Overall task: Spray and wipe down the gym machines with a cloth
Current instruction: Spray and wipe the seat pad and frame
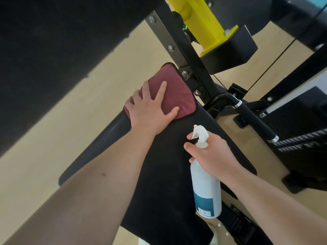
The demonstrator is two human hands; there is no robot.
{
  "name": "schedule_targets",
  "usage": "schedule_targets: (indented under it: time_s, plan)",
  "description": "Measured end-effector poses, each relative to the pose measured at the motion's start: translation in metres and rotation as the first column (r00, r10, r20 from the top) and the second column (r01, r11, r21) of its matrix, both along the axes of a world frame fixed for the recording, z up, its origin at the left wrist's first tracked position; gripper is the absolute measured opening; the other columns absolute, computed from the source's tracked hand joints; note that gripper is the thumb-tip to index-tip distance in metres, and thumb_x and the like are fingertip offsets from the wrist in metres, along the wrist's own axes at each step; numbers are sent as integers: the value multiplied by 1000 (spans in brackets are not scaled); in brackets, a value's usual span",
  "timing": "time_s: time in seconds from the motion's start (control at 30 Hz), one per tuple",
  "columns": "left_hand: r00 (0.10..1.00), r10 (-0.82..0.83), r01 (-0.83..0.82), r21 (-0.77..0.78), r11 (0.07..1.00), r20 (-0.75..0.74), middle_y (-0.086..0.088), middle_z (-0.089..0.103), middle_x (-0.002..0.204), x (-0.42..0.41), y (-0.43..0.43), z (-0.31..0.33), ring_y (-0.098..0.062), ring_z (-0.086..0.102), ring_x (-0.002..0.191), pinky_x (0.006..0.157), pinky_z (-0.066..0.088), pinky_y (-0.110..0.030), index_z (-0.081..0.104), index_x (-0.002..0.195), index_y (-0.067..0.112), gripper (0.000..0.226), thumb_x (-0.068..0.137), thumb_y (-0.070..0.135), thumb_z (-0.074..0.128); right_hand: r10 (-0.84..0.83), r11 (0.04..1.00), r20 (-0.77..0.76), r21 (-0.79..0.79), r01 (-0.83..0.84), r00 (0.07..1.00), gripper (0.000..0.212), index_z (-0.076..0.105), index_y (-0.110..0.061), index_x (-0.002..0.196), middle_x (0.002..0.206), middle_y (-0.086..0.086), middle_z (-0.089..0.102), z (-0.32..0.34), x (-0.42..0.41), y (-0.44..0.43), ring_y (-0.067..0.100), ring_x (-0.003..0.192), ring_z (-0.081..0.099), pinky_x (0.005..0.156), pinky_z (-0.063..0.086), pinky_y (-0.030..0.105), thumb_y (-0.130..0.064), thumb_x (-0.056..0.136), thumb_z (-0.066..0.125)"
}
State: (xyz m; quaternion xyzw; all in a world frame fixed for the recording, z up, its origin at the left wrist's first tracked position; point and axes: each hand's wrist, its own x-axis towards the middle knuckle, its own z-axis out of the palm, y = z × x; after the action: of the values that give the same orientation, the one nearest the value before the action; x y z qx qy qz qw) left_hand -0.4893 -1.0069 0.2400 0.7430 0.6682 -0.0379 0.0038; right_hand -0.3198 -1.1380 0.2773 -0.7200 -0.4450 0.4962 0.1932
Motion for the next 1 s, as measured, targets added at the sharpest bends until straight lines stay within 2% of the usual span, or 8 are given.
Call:
schedule_targets:
  time_s: [0.17, 0.33, 0.47, 0.67, 0.83, 1.0]
  plan:
    - [999, 47, -47, -6, 999, -23, -13, 25, 160, -35, -23, 4, -39, 37, 138, 104, 35, -57, 3, 158, 48, 90, 81, 90, 23, 33, 999, 8, 28, -33, 999, 14, 62, -40, 102, 79, -10, 73, 9, -25, -7, 7, 77, 74, 80, 59, 34, -42, 89, 66]
    - [996, 82, -82, 2, 997, -19, -12, 31, 156, -70, -52, 5, -39, 42, 133, 102, 38, -56, 6, 159, 45, 91, 81, 90, 24, 66, 997, 21, 33, -67, 998, 9, 59, -36, 91, 73, -13, 72, 14, -50, -20, 0, 69, 72, 71, 53, 25, -41, 90, 67]
    - [991, 134, -135, -22, 991, -21, -9, 27, 157, -100, -86, 7, -37, 39, 135, 102, 37, -59, 4, 158, 47, 89, 82, 89, 24, 116, 992, 52, 45, -118, 992, 12, 62, -37, 99, 76, -12, 72, 16, -71, -32, 6, 75, 73, 79, 57, 30, -41, 89, 65]
    - [970, 241, -243, -53, 969, -39, -6, 28, 157, -155, -143, 14, -36, 35, 140, 112, 33, -60, 4, 157, 47, 86, 84, 87, 27, 162, 984, 61, 63, -166, 985, 11, 61, -38, 97, 80, -15, 70, 19, -109, -44, 6, 75, 73, 79, 59, 31, -43, 88, 65]
    - [946, 325, -325, -13, 946, 7, -8, 34, 156, -194, -180, 9, -35, 35, 142, 118, 31, -56, 14, 159, 37, 91, 84, 86, 31, 225, 971, 27, 74, -226, 974, 13, 62, -39, 102, 84, -15, 70, 24, -132, -49, 7, 78, 73, 79, 58, 29, -43, 89, 63]
    - [899, 438, -438, -34, 899, 2, -10, 43, 152, -193, -173, 10, -38, 41, 140, 116, 33, -55, 24, 155, 30, 91, 83, 85, 32, 225, 970, 1, 93, -224, 974, 8, 58, -42, 94, 77, -18, 69, 26, -134, -53, 7, 77, 71, 76, 60, 29, -45, 89, 63]
